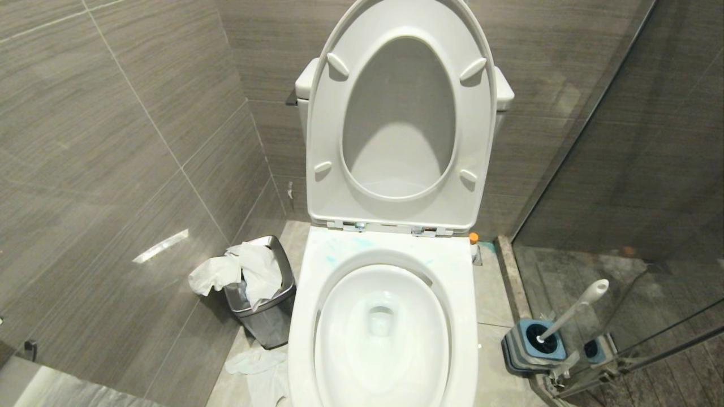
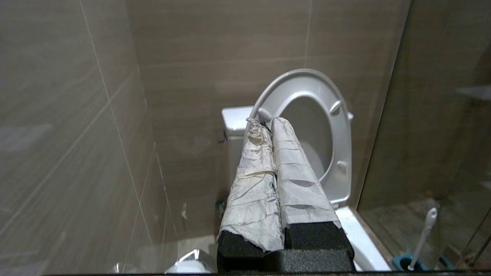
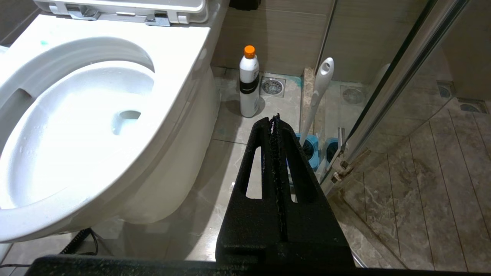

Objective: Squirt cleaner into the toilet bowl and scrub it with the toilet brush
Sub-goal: Pour in the cleaning agent

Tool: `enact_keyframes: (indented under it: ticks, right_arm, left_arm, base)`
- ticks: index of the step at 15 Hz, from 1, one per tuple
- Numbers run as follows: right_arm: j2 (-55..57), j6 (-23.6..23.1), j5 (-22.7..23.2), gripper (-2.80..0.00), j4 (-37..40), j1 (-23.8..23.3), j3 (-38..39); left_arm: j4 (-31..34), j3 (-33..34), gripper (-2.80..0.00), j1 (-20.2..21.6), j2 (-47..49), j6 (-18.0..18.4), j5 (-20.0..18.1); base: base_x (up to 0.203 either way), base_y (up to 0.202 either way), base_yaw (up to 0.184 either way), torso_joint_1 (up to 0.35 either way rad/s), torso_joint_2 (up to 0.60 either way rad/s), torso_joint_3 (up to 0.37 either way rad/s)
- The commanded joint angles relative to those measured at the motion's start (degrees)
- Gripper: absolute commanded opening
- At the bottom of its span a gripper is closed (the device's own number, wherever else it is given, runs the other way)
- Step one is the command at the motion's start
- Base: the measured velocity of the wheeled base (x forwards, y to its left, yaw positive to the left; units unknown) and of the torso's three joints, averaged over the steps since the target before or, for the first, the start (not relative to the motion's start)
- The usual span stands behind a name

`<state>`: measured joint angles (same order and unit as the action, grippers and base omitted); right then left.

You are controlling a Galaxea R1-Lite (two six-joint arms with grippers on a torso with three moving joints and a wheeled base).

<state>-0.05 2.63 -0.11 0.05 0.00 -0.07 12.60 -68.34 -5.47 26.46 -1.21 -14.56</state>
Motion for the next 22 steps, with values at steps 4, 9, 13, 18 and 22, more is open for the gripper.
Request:
enact_keyframes:
  ticks: [4, 9, 13, 18, 22]
  right_arm:
    - [0.05, 0.00, -0.07, -2.80, 0.01, 0.00, 0.01]
    - [0.05, 0.00, -0.06, -2.80, 0.03, 0.00, 0.07]
    - [0.05, 0.00, -0.07, -2.80, 0.04, 0.00, -0.01]
    - [0.05, 0.00, -0.07, -2.80, -0.05, 0.00, -0.01]
    - [0.05, 0.00, -0.07, -2.80, -0.05, 0.00, -0.01]
  left_arm:
    - [1.09, -1.80, -2.80, 1.11, -8.99, -0.25, -0.38]
    - [1.49, -1.18, -2.80, 2.75, -12.08, -0.29, -0.46]
    - [5.35, 2.24, -2.80, 4.69, -17.21, -0.30, -2.53]
    - [8.44, 7.75, -2.80, 5.37, -23.21, -0.29, -2.69]
    - [11.22, 11.31, -2.80, 5.39, -26.28, -0.28, -2.58]
  base:
    - [0.000, 0.000, 0.000, 0.000, 0.00, 0.000]
    - [0.000, 0.000, 0.000, 0.000, 0.00, 0.000]
    - [0.000, 0.000, 0.000, 0.000, 0.00, 0.000]
    - [0.000, 0.000, 0.000, 0.000, 0.00, 0.000]
    - [0.000, 0.000, 0.000, 0.000, 0.00, 0.000]
